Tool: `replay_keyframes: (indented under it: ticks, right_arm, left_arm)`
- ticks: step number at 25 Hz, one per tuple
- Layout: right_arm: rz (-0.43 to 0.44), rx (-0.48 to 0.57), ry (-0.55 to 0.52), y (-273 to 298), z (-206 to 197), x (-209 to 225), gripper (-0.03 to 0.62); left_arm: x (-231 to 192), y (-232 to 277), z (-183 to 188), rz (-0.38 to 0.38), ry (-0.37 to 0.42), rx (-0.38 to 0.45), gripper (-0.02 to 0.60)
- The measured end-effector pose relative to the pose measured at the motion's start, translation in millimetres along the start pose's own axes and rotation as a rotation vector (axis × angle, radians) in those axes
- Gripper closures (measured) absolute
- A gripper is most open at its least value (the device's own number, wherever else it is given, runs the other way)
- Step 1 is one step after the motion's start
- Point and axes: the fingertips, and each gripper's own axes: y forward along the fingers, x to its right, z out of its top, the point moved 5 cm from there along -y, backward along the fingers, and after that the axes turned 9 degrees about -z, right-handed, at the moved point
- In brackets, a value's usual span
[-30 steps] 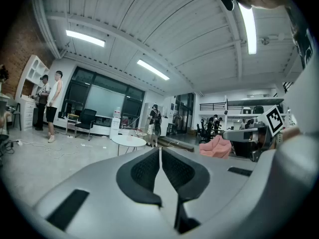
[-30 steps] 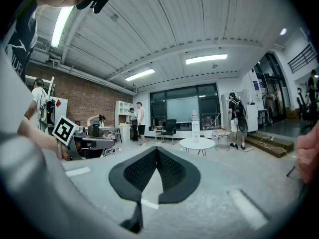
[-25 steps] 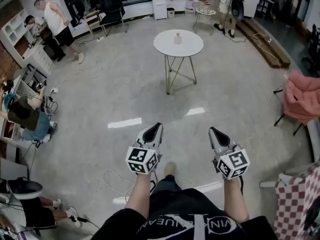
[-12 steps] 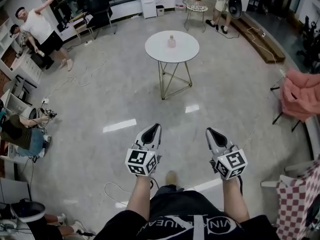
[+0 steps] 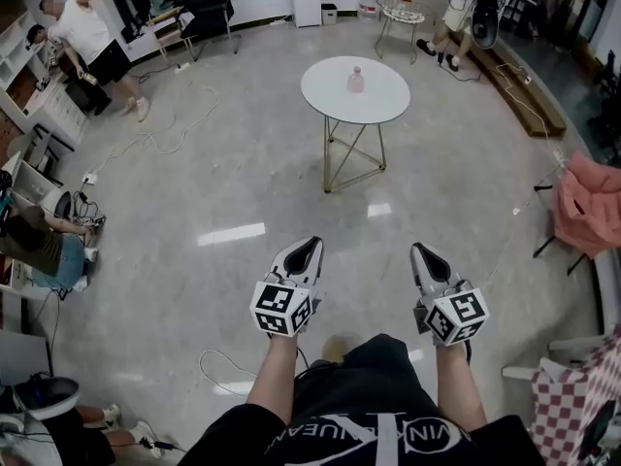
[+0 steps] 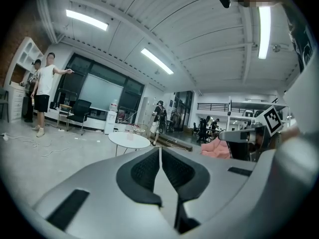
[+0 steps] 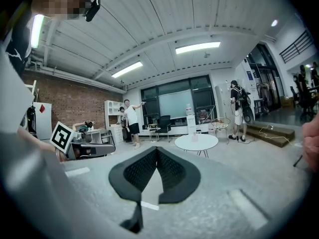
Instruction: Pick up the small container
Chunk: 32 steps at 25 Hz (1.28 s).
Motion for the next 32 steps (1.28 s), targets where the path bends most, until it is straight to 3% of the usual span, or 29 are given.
replay_keyframes:
  ticks: [12, 26, 32]
  right_arm:
    - [0.057, -0.044, -0.019, 68.9, -7.4, 8.6, 0.589]
    - [0.107, -0.033, -0.023, 192.9, 46.9, 90.1, 0.589]
    - [0.106, -0.026, -0.012, 226.6, 52.3, 118.6, 0.589]
  left_arm:
    - [-44.0, 16.7, -2.9, 0.07, -0.024, -0.014, 0.561]
    - [-101.1, 149.1, 59.1, 0.061, -0.002, 0.021, 0.561]
    - [-115.8, 193.1, 67.7, 0.059, 0.009, 0.025, 0.561]
